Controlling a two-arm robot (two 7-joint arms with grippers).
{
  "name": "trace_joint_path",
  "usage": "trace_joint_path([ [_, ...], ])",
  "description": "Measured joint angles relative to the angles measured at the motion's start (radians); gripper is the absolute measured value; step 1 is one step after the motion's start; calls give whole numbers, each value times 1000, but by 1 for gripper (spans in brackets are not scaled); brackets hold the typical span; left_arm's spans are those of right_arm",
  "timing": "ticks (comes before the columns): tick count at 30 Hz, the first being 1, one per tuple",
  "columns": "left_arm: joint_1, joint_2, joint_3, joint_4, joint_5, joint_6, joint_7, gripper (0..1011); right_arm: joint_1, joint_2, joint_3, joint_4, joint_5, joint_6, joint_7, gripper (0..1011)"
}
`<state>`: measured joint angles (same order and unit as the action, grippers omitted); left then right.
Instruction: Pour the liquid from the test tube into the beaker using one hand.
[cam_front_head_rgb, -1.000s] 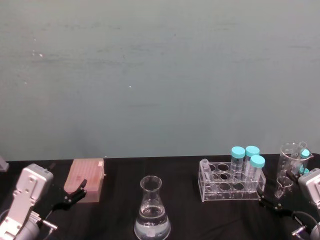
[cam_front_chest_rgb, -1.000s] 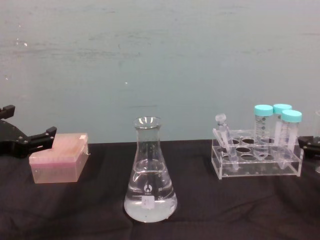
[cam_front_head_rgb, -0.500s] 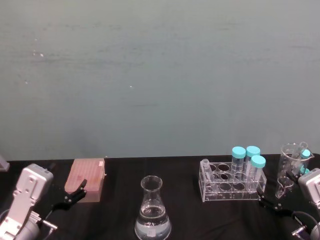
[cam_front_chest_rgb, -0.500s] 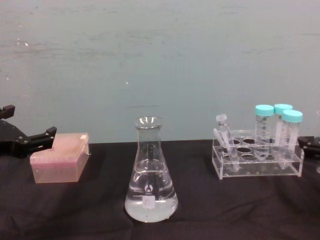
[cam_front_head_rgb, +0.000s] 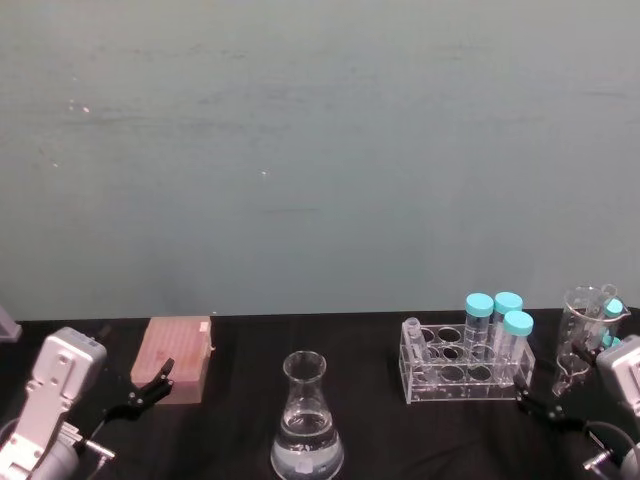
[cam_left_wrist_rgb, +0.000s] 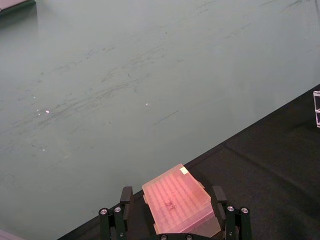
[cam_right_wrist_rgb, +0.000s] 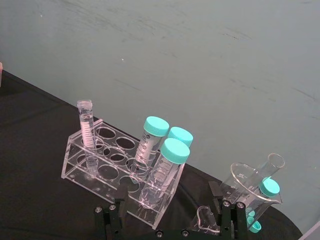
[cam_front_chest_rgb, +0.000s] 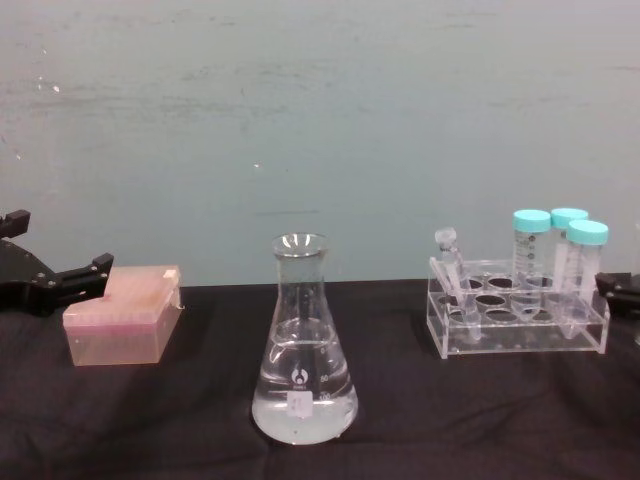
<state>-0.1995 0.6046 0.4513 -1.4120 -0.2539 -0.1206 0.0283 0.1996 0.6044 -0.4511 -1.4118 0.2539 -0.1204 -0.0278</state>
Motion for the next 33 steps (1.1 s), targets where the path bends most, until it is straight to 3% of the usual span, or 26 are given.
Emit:
trace_joint_path([
  [8, 0, 0, 0, 0, 0, 0, 0, 1000, 43, -23, 10, 16, 3, 14, 63, 1004],
  [21, 0, 0, 0, 0, 0, 0, 0, 1000, 99, -62, 1, 29, -39, 7, 141, 1004],
  [33, 0, 0, 0, 0, 0, 0, 0, 1000, 174, -103, -9, 90, -45, 26, 265, 1004],
])
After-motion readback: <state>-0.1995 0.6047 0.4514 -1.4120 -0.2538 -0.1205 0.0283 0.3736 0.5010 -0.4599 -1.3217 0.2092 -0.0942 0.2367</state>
